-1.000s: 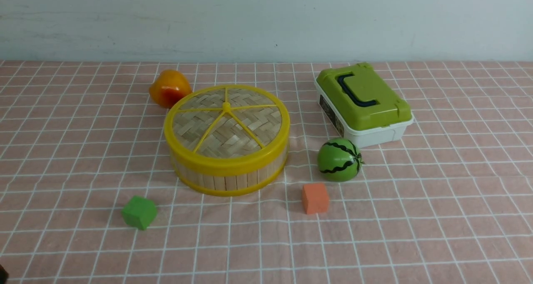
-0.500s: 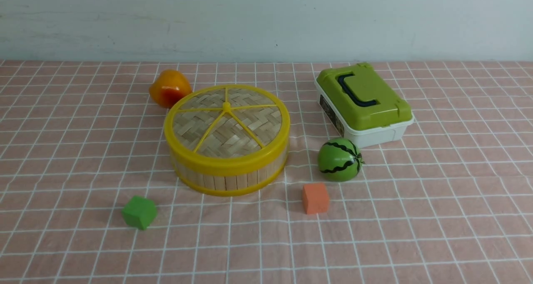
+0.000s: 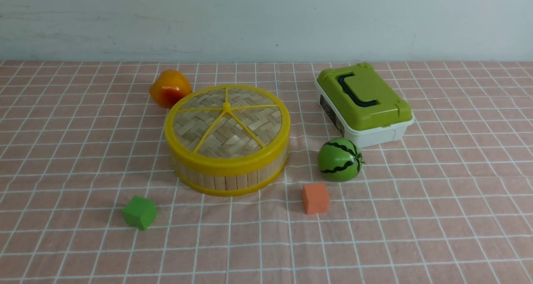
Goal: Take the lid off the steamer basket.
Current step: Use the left arm to lift the lid of the steamer
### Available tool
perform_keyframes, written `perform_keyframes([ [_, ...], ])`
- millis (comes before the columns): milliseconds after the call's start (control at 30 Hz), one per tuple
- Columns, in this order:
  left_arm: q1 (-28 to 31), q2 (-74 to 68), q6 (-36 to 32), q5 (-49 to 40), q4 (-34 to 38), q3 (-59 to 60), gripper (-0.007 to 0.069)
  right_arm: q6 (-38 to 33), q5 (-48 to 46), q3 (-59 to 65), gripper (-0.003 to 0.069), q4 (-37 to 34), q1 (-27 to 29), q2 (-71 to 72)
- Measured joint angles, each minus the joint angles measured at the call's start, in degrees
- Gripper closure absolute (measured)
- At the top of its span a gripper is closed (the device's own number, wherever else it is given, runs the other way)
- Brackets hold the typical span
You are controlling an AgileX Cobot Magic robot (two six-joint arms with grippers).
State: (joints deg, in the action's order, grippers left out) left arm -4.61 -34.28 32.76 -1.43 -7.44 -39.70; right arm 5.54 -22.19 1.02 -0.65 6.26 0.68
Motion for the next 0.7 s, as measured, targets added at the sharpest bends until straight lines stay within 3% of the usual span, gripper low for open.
perform_keyframes([
  [200, -0.86, -13.78, 1.31, 1.43, -0.15, -6.05, 0.0555, 0.00, 0.00, 0.00, 0.0418, 0.00, 0.00, 0.00],
  [333, -6.69, -26.43, 0.17, -13.65, -1.94, -19.74, 0.0635, 0.00, 0.00, 0.00, 0.0418, 0.00, 0.00, 0.00],
  [367, -7.36, -27.00, -0.07, -15.64, -2.03, -21.14, 0.0638, 0.00, 0.00, 0.00, 0.0418, 0.00, 0.00, 0.00],
  [467, -13.02, -37.32, -6.34, -32.72, -1.76, -31.81, 0.0637, 0.00, 0.00, 0.00, 0.0418, 0.00, 0.00, 0.00],
  [500, -13.02, -37.87, -6.34, -33.62, -1.59, -31.81, 0.0637, 0.00, 0.00, 0.00, 0.0418, 0.00, 0.00, 0.00],
  [567, -16.09, -44.97, -12.21, -44.73, 1.10, -39.49, 0.0637, 0.00, 0.00, 0.00, 0.0418, 0.00, 0.00, 0.00],
  [700, -17.66, -54.63, -18.23, -53.43, 6.60, -48.35, 0.0637, 0.00, 0.00, 0.00, 0.0418, 0.00, 0.00, 0.00],
])
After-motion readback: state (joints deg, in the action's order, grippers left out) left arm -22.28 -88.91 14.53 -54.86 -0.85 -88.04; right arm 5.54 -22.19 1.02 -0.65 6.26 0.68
